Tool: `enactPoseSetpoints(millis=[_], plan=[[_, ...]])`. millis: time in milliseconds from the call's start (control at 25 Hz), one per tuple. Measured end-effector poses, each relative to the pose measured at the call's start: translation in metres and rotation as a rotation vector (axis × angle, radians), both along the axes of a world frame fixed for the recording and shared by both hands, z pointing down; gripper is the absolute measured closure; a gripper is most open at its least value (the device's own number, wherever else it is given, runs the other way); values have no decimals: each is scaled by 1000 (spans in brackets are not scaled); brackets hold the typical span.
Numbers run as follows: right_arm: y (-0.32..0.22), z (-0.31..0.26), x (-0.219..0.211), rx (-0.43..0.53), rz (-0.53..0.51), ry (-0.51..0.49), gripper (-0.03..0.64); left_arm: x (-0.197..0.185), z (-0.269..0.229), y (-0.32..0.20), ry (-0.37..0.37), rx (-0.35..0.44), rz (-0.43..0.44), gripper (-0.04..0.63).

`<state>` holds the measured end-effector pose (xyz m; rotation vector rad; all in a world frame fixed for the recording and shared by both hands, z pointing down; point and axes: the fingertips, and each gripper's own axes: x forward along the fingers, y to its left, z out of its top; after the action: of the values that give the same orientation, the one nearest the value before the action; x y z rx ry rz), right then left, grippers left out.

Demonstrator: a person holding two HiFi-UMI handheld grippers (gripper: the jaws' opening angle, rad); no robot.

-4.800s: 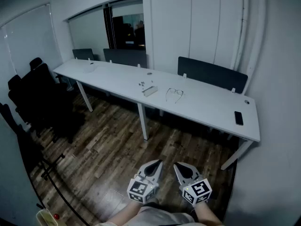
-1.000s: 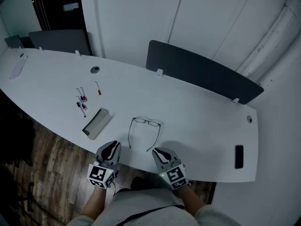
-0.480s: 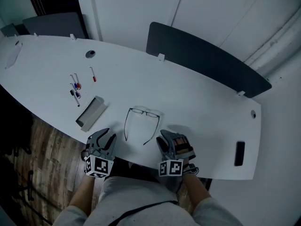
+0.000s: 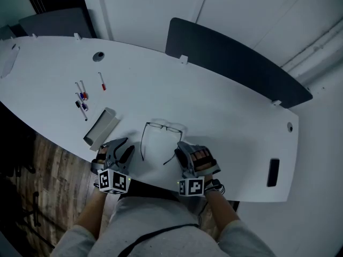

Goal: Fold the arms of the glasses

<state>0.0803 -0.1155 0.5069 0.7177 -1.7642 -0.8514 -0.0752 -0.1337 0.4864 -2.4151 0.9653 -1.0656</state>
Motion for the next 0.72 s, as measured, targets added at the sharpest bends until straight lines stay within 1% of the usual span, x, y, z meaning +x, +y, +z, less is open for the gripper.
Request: enactPoseSetpoints(millis=[160,240,480,640,720], plan=[[-7,-1,-4,5,-16,-15,414,0,3,-12,-12,-2,21,433],[-10,-3,-6,13,-17,-38,462,0,4,-16,-16,1,35,433],[-17,-16,-10,39,-1,-135,512,-1,1,-26,-10,18,47,431],[-26,-30,-9,62,37,-210,558,-1,3,-30,-13,26,56,428],[-30,-37,-8,64,54,-255,578,1,0,-31,0,32,57,428]])
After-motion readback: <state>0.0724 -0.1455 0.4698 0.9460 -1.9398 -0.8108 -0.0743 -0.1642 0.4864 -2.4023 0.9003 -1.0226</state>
